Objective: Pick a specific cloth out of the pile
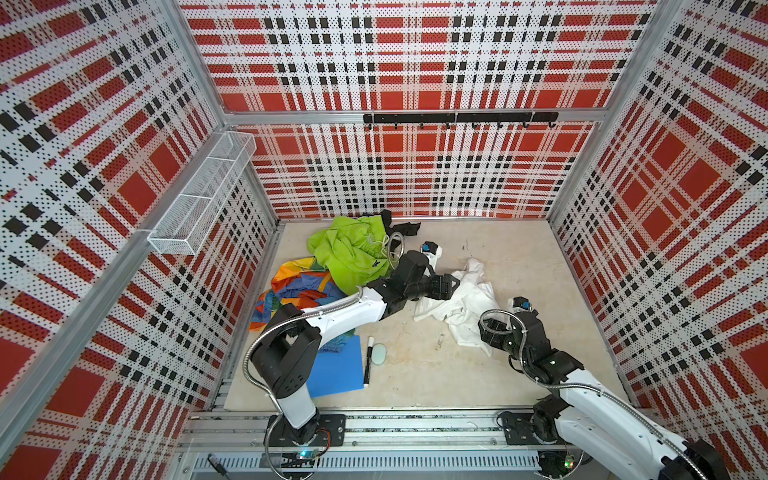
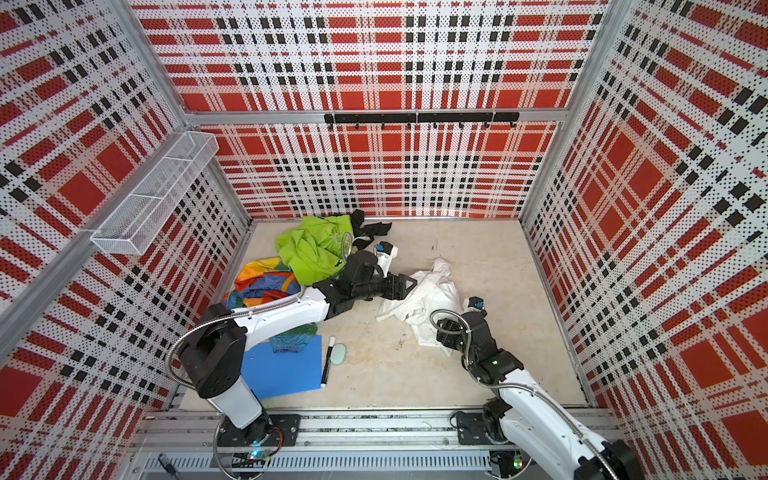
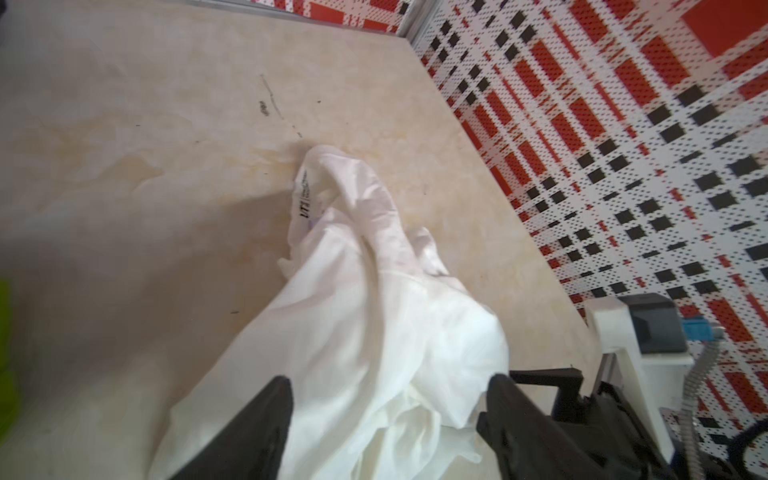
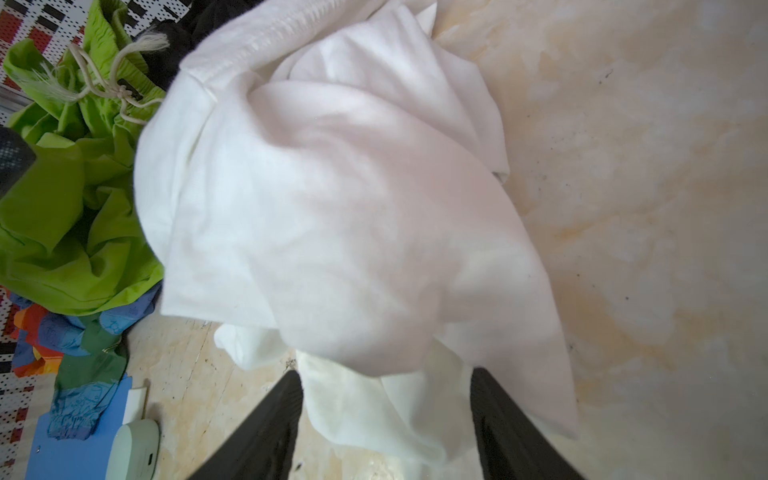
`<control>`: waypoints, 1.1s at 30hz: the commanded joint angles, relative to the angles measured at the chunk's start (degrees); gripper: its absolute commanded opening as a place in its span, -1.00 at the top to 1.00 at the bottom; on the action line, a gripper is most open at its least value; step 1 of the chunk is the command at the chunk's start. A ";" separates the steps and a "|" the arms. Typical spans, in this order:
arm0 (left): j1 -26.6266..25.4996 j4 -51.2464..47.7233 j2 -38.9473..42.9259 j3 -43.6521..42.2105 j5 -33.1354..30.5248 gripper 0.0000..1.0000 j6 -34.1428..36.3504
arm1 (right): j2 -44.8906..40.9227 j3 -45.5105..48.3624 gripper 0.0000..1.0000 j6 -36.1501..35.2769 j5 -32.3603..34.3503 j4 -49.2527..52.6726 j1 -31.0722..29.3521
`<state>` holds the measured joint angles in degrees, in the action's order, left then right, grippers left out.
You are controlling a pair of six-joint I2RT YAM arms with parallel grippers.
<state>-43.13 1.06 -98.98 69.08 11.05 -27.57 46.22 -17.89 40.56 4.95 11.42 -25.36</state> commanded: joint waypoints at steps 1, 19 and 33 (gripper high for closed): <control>2.07 -2.15 -4.00 3.69 -0.85 -0.70 0.94 | 1.23 -0.52 -0.33 0.32 -0.06 -0.45 0.31; -4.94 2.73 -20.13 11.87 9.69 -0.50 -0.98 | 20.25 2.71 0.39 0.33 -9.46 -25.62 7.54; -11.88 6.19 -19.45 6.86 8.96 -0.40 -5.29 | 25.39 3.43 0.40 4.54 -14.00 -37.66 11.39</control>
<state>-54.08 5.45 -118.48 76.60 19.35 -31.81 74.94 -14.26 44.12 -8.34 -22.20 -13.89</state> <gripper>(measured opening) 0.702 0.298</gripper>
